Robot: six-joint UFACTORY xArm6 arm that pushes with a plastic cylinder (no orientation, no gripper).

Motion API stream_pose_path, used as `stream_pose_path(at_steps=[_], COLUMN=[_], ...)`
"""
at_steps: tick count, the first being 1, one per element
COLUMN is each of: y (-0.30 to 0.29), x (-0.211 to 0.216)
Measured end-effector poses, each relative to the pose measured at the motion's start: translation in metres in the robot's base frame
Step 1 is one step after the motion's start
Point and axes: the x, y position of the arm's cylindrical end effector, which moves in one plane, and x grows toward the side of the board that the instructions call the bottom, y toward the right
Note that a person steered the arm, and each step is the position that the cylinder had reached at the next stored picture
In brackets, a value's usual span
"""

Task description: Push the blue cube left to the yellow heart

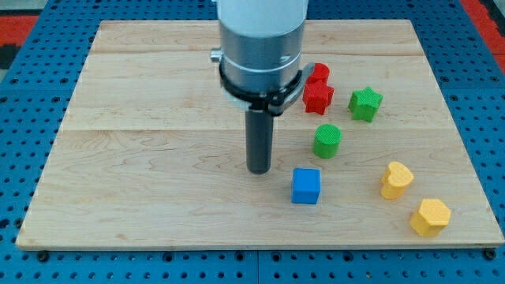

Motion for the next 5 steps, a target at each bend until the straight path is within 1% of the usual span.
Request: stream_pose_path(at_steps=[1, 2, 3, 4, 5], y=[0.053, 0.111, 0.038, 0.019, 0.053], x=[0.034, 0.046, 0.028, -0.015, -0.023])
